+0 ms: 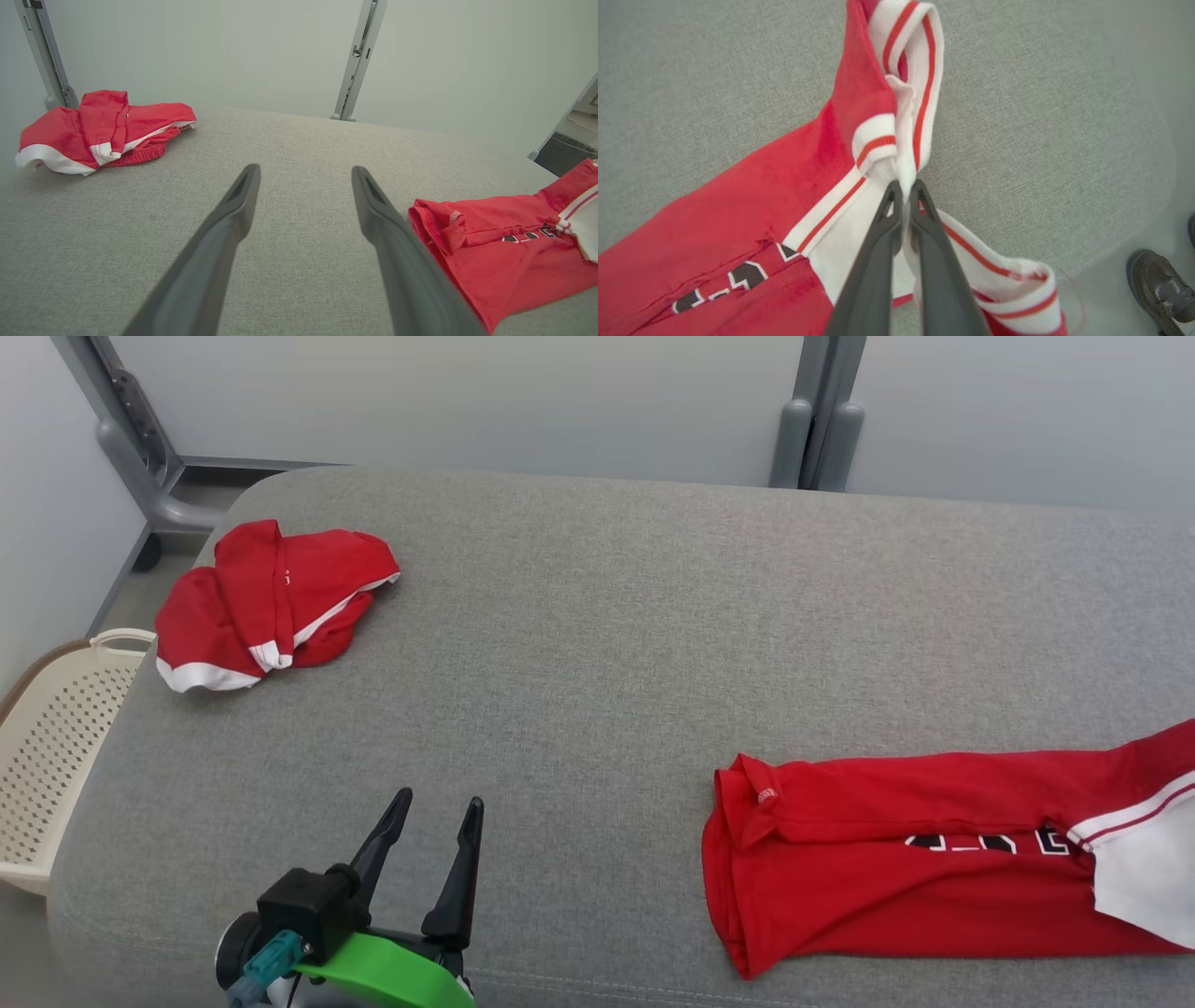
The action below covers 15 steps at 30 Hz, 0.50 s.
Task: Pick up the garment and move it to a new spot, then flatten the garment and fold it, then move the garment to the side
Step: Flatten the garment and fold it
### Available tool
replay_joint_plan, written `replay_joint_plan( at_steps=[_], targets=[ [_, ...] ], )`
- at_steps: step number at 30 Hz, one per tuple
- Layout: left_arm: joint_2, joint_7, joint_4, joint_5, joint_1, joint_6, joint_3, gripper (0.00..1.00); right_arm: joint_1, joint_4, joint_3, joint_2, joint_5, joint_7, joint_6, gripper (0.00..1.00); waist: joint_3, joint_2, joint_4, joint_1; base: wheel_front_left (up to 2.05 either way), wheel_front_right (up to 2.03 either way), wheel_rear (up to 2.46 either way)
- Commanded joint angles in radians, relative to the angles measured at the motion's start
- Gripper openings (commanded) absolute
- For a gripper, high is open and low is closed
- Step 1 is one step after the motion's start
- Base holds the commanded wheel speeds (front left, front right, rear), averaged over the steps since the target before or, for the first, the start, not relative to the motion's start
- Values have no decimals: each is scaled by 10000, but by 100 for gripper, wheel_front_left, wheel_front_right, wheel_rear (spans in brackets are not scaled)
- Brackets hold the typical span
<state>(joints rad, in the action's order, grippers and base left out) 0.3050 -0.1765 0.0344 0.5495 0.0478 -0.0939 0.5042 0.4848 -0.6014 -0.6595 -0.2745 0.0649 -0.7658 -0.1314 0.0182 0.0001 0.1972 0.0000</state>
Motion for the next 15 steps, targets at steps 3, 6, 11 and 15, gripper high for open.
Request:
replay_joint_plan(
  at_steps=[3, 6, 11, 15],
  targets=[
    [-67, -103, 134, 74, 45, 45, 42, 100, -451, 482, 723, 464, -728, -483, 12, 0, -235, -1, -73, 0, 0, 0, 0],
    [-104, -128, 202, 111, 18, 62, 54, 100, -786, 964, 1300, 744, -1401, -882, 12, 0, -389, -1, -102, 0, 0, 0, 0],
    [-159, -184, 313, 146, -11, 70, 121, 100, -1332, 1854, 2438, 1124, -2450, -1491, 9, 0, -591, -1, -142, 0, 0, 0, 0],
    [-214, -216, 421, 164, 3, 67, 175, 100, -1675, 2490, 3191, 1528, -3178, -1765, 6, 0, -695, -1, -173, 0, 0, 0, 0]
  ],
)
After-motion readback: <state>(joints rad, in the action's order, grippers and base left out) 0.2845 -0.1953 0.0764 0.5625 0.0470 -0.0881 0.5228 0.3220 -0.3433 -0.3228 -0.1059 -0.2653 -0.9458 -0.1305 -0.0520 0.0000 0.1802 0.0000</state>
